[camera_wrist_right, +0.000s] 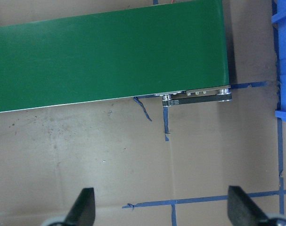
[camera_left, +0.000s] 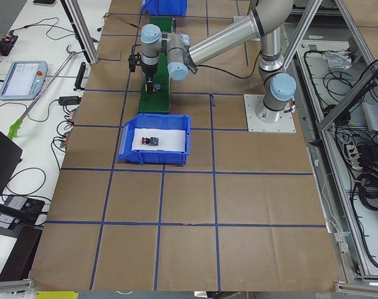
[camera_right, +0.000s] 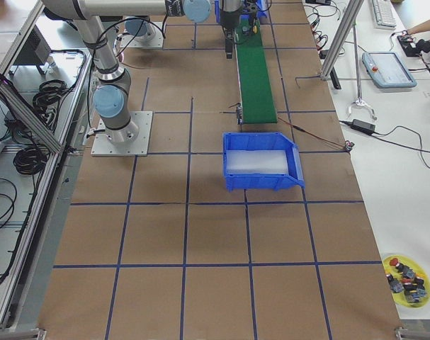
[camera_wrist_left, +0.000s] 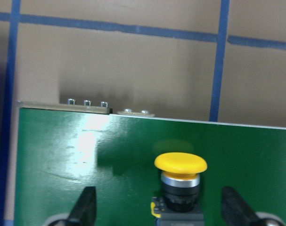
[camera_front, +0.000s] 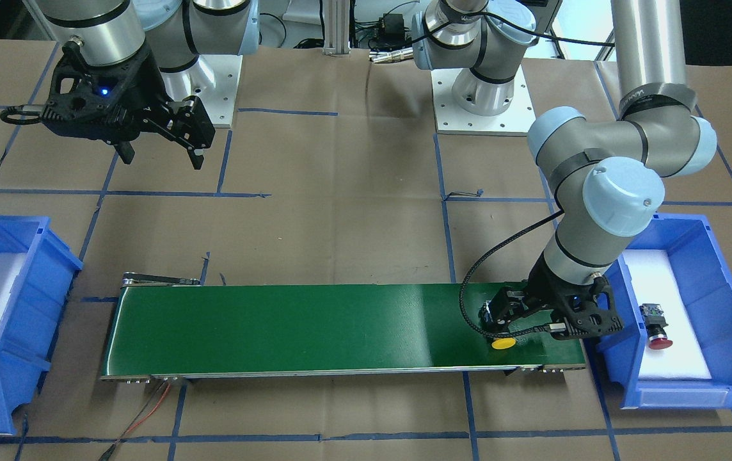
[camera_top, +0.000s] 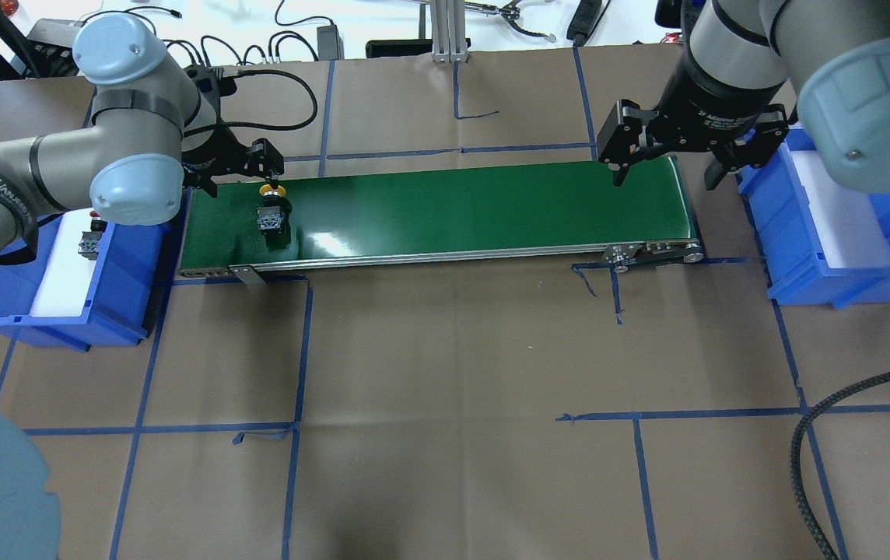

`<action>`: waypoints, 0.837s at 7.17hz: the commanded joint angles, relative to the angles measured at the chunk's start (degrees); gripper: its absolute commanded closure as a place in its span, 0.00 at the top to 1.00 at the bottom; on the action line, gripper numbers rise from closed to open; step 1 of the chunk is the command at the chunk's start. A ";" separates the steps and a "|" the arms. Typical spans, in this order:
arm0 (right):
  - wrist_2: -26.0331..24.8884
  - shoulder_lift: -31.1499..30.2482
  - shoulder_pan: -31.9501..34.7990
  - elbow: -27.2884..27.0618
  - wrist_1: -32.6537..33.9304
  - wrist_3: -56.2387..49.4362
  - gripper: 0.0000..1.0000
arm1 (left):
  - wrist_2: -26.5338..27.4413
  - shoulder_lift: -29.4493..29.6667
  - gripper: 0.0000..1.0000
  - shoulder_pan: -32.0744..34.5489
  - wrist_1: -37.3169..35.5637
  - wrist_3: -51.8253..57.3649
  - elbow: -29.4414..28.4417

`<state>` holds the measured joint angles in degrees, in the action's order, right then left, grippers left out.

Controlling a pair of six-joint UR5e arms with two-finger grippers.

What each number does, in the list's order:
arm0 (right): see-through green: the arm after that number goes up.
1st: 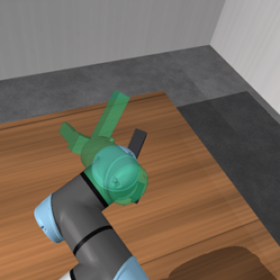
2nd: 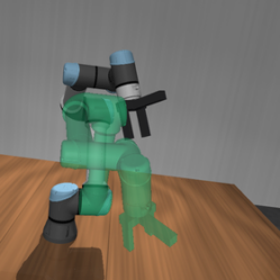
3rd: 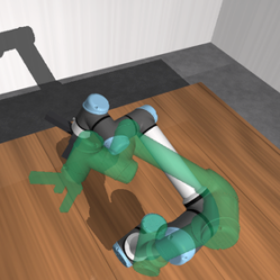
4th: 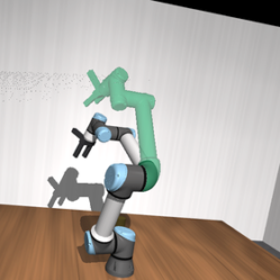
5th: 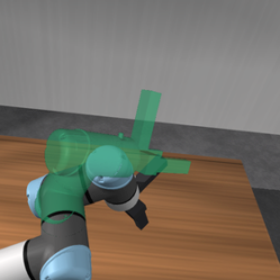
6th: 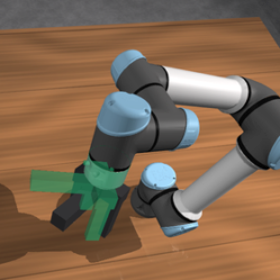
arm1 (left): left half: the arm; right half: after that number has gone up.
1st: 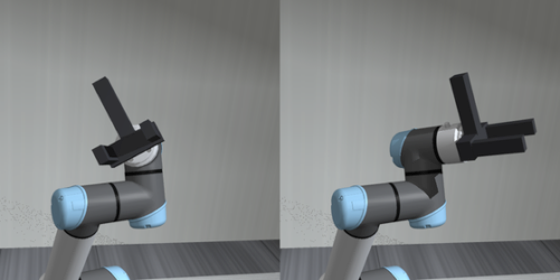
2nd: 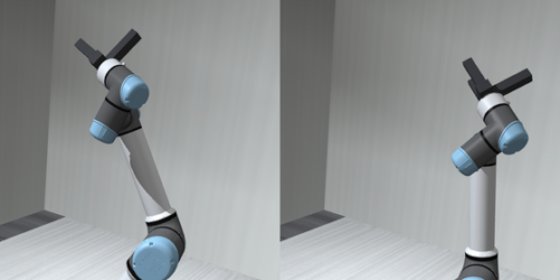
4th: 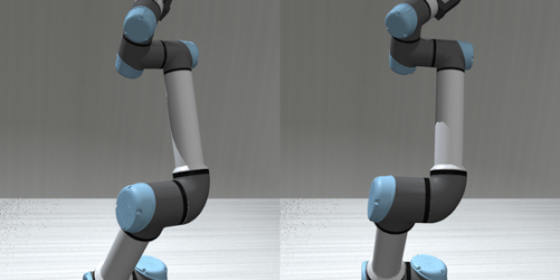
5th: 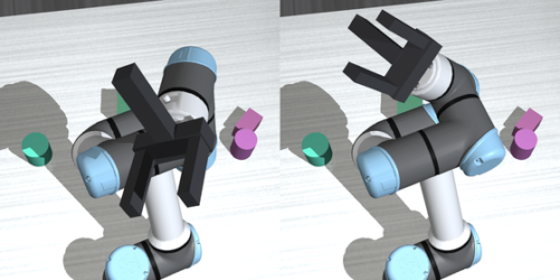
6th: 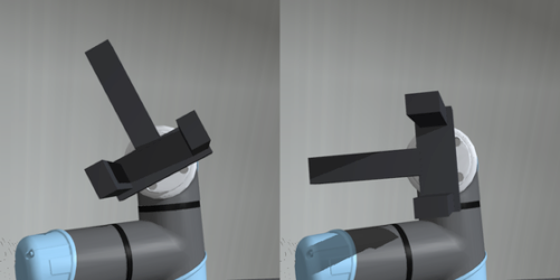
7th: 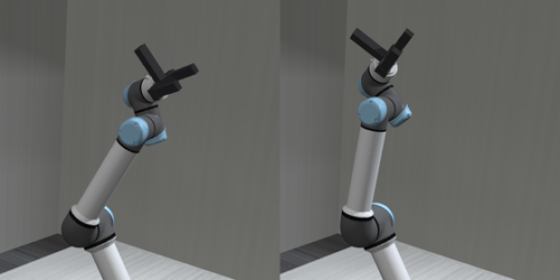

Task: Transport two buttons from left to right
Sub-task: 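Release the yellow button on the belt and raise the left gripper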

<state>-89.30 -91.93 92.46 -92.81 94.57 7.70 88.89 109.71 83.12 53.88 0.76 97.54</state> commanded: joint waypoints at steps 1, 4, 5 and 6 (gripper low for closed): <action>0.00 0.00 0.00 0.00 0.09 -0.14 1.00 | 0.06 -3.78 1.00 -0.24 13.97 0.90 -7.41; -0.09 0.00 0.00 0.00 0.09 -0.41 1.00 | 3.75 -3.97 1.00 -0.41 25.48 4.68 -16.32; -0.09 0.00 0.00 0.00 0.09 -0.41 1.00 | 3.23 -3.97 1.00 -1.81 25.40 6.43 -16.42; -0.09 0.00 0.00 0.00 0.01 -0.41 1.00 | 3.05 -3.89 1.00 -5.65 25.40 10.80 -16.42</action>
<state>-89.38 -91.93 92.46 -92.81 94.64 7.30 92.19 105.74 80.89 78.99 7.54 81.46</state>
